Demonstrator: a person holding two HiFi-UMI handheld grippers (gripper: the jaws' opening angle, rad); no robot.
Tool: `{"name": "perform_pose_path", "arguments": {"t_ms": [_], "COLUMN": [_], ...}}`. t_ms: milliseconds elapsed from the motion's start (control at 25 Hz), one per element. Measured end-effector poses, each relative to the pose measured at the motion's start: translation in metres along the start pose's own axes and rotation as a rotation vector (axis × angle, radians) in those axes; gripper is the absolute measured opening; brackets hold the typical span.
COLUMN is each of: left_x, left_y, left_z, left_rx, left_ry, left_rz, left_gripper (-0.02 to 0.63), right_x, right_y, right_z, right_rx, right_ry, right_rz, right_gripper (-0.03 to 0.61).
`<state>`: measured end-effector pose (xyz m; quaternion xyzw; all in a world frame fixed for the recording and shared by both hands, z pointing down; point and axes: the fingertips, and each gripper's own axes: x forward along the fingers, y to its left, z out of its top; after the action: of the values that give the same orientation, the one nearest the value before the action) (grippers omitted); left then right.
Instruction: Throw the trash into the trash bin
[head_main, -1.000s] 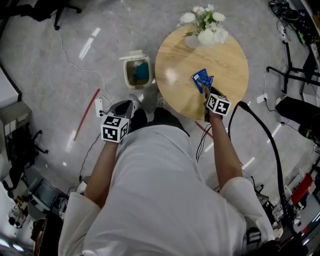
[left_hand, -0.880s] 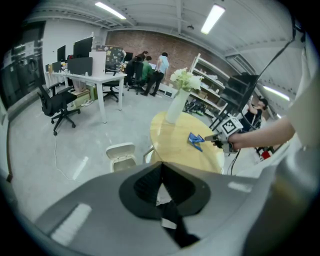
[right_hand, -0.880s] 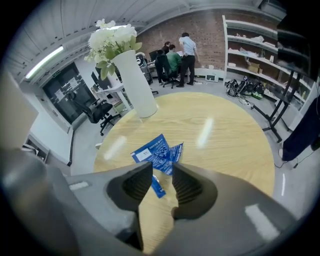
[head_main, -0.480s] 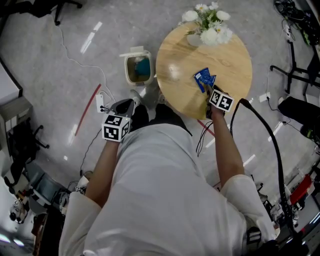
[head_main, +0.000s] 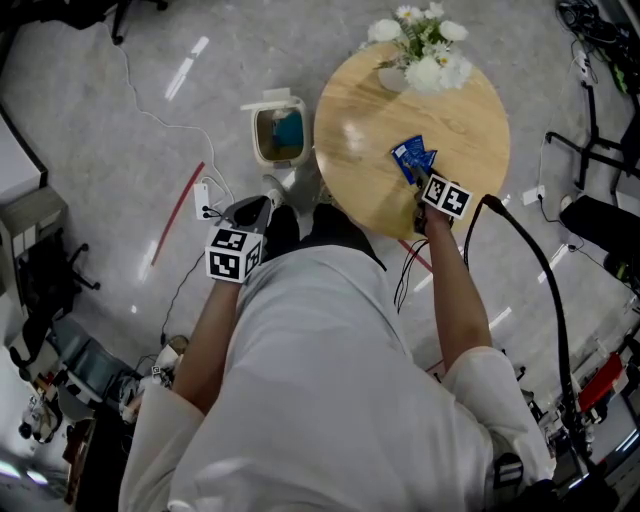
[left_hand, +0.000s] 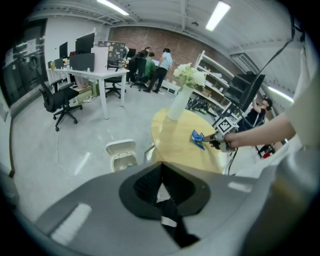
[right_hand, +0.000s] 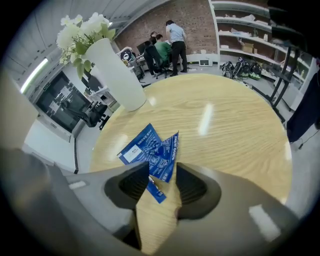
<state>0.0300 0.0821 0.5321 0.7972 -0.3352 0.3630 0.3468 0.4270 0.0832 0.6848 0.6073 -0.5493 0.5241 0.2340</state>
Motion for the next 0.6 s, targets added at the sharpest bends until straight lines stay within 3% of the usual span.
{"name": "perform_pose_path", "arguments": {"t_ms": [160,240,600], "left_x": [0.002,0.004,0.007], "left_y": [-0.001,-0.003,-0.006], "left_z": [-0.004,-0.004,0.002], "left_rx": [-0.003,-0.002,0.012], "left_ry": [0.015,0.019,0.006], "left_rz": [-0.001,-0.001,-0.014], "left_gripper": [0.003,0.003,0.003], "right_x": [0.002,0.000,-0.008], "right_y": [-0.005,-0.004,0.006], "right_z": [0.000,0.003,0.010], "right_rx": [0.015,0.006,-0.003], "right_ry": [0.007,0.008,-0.029], "right_rz": [-0.023,-0.020,0.022], "right_gripper": [0.057,0.026,0.006]}}
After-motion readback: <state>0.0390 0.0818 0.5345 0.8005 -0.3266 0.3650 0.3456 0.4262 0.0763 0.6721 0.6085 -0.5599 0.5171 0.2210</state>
